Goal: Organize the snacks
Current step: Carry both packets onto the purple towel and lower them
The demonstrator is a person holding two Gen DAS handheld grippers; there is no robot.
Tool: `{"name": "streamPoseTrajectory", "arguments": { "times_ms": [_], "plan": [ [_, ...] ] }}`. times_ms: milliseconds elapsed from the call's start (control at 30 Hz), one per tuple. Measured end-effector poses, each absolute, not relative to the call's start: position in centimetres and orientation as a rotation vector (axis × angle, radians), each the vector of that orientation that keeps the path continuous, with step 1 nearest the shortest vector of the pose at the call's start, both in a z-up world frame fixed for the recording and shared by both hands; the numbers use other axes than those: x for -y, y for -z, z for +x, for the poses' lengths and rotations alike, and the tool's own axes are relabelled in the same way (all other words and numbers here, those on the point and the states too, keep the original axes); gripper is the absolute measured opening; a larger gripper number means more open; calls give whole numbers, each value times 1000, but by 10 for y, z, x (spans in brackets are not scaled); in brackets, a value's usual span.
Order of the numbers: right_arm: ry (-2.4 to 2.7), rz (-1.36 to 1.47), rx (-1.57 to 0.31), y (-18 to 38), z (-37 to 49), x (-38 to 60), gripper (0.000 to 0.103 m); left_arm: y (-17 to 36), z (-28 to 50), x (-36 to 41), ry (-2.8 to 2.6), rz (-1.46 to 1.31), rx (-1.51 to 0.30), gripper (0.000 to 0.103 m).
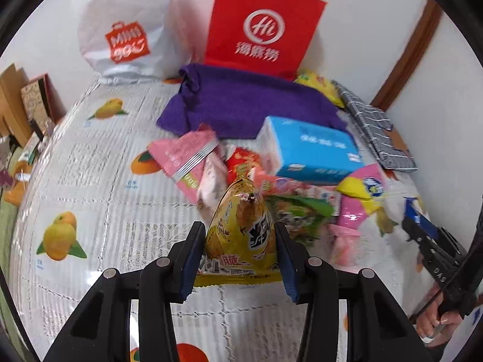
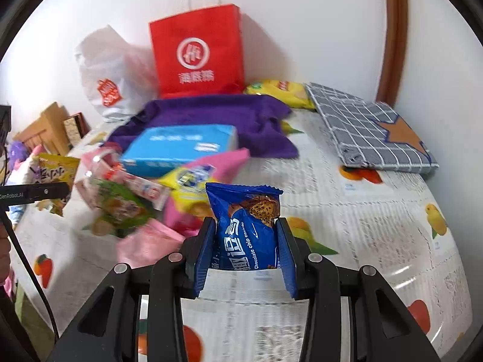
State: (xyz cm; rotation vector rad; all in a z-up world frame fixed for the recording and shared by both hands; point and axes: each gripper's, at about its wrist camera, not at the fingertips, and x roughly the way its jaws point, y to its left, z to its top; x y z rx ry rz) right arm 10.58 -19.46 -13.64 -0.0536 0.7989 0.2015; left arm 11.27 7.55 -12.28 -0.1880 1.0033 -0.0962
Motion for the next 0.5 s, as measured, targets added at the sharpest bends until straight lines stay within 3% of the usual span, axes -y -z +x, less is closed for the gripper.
{"name": "streamPoseTrajectory", "arguments": {
  "times_ms": [500],
  "plan": [
    [-224, -110, -729, 78, 150, 155, 40, 66, 151, -33, 228, -141, -916, 44]
  ]
}}
